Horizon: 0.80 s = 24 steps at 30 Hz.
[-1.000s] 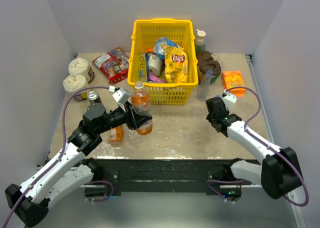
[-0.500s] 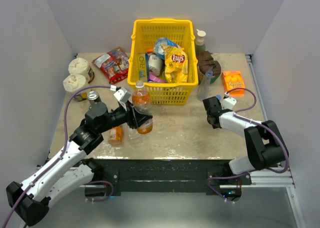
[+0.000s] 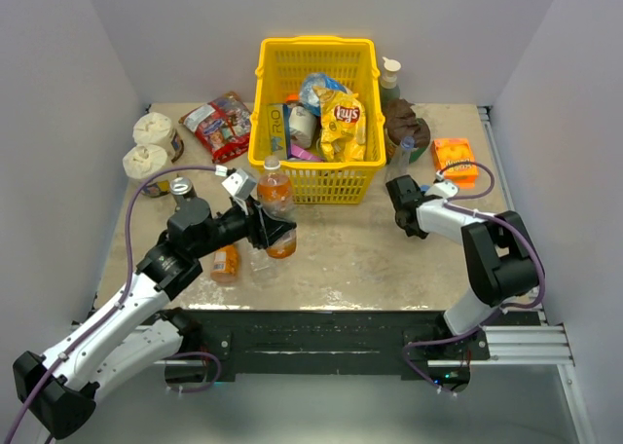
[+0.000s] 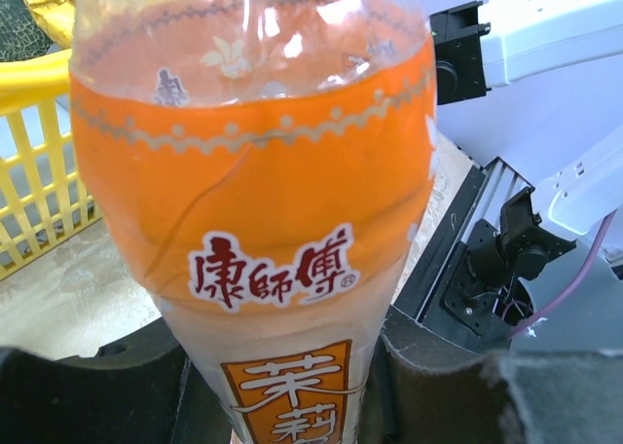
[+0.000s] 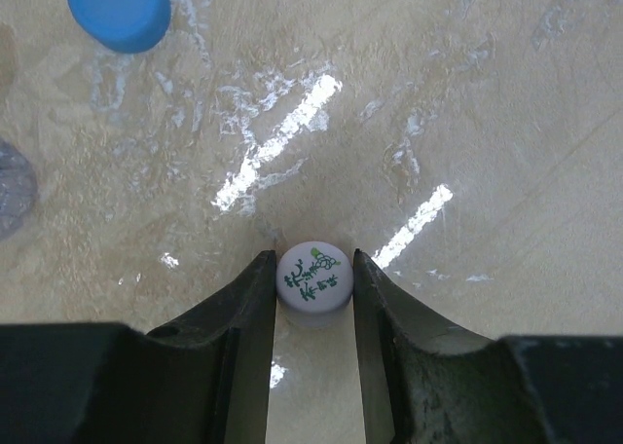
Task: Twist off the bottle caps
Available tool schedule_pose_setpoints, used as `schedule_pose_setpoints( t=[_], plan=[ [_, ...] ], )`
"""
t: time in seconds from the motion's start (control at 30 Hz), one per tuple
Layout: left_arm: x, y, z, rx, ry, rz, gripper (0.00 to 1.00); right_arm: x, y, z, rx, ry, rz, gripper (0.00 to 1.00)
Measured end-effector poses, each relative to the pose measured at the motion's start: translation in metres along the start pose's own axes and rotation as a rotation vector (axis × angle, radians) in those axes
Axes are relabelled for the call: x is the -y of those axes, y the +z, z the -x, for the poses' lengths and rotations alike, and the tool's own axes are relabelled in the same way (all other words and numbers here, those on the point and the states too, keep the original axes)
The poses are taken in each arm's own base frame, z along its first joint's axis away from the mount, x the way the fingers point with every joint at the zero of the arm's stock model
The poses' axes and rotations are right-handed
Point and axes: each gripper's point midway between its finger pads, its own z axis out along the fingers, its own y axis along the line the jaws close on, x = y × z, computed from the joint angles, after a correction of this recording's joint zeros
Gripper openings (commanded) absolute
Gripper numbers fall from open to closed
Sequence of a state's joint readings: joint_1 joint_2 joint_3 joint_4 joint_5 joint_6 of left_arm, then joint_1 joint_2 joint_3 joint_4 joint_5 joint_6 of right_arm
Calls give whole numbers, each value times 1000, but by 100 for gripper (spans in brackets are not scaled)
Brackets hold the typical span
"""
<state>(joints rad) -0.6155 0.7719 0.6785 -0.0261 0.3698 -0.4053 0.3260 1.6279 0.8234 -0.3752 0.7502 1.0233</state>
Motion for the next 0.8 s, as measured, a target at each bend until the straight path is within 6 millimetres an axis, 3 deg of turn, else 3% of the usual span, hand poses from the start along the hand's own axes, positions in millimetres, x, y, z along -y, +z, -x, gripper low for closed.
schedule_pose_setpoints(
  t=[0.27,0.63,0.8],
  plan=[
    [-2,0,0,-1,5,8,29,10,0,-3,-11,19,-48,56],
    [-3,0,-1,-9,2,14,29,15,-1,-2,-5,25,-55,72],
    [-3,-1,0,-10,2,18,29,20,-14,9,19,35,-2,77]
  ],
)
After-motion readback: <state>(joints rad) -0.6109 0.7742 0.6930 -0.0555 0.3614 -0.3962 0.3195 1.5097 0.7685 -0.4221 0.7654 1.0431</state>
